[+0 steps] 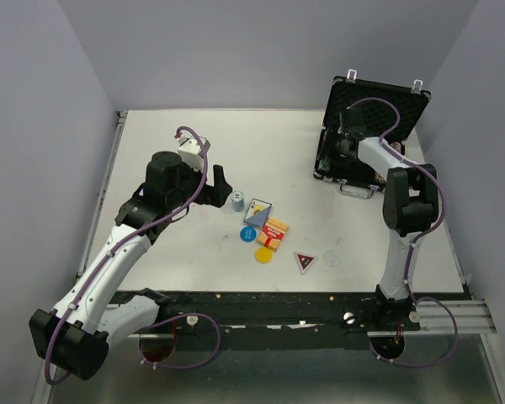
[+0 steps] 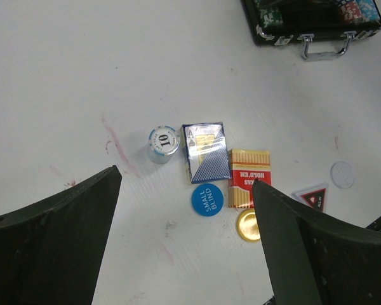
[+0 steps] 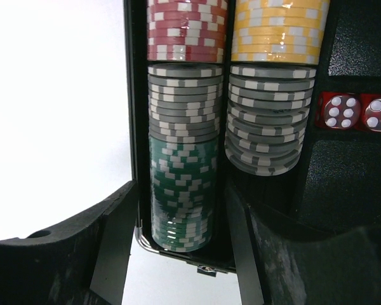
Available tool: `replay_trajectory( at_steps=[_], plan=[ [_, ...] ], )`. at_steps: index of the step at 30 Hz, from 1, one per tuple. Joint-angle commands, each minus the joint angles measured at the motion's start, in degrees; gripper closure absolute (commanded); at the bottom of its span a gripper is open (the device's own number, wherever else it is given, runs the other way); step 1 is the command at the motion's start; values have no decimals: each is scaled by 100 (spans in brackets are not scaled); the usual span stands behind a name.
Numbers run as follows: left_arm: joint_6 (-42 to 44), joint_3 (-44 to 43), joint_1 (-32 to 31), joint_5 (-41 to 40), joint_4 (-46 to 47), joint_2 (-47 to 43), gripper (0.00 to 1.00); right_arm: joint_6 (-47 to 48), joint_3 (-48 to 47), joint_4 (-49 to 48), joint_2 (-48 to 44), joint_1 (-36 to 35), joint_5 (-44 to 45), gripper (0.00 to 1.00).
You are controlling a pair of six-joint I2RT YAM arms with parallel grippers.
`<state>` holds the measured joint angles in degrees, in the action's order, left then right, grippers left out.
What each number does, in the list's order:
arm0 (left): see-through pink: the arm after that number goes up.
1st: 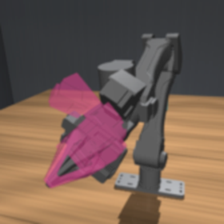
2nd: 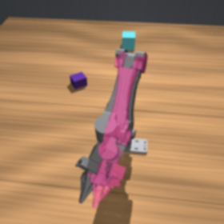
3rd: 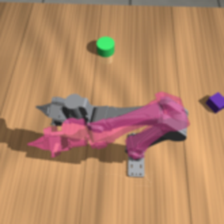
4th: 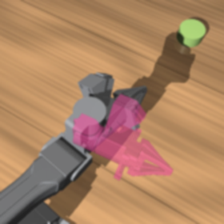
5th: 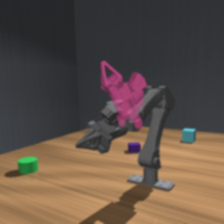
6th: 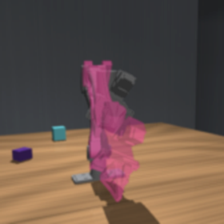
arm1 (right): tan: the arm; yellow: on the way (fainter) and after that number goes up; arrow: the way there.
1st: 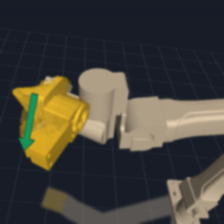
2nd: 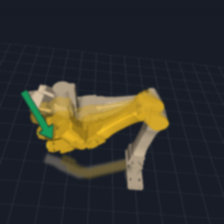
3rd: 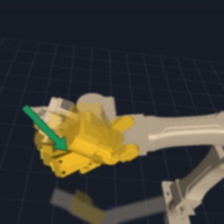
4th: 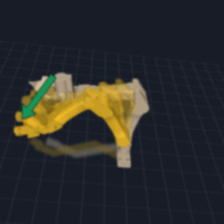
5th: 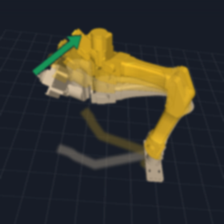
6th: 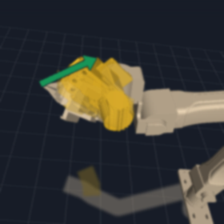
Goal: Pack up texas hold em set
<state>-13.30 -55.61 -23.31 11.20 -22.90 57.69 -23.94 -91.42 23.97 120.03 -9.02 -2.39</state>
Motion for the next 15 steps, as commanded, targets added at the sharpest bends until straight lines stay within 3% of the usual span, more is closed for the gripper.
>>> replay_trajectory(
  at_steps=[1, 15],
  plan=[
    [38, -169, 20, -22, -83, -4, 1, 171, 89, -173, -480, -48, -7, 36],
    [47, -37, 11, -276, 57, -83, 1, 663, 431, 82, -1296, -144, -42, 37]
  ],
)
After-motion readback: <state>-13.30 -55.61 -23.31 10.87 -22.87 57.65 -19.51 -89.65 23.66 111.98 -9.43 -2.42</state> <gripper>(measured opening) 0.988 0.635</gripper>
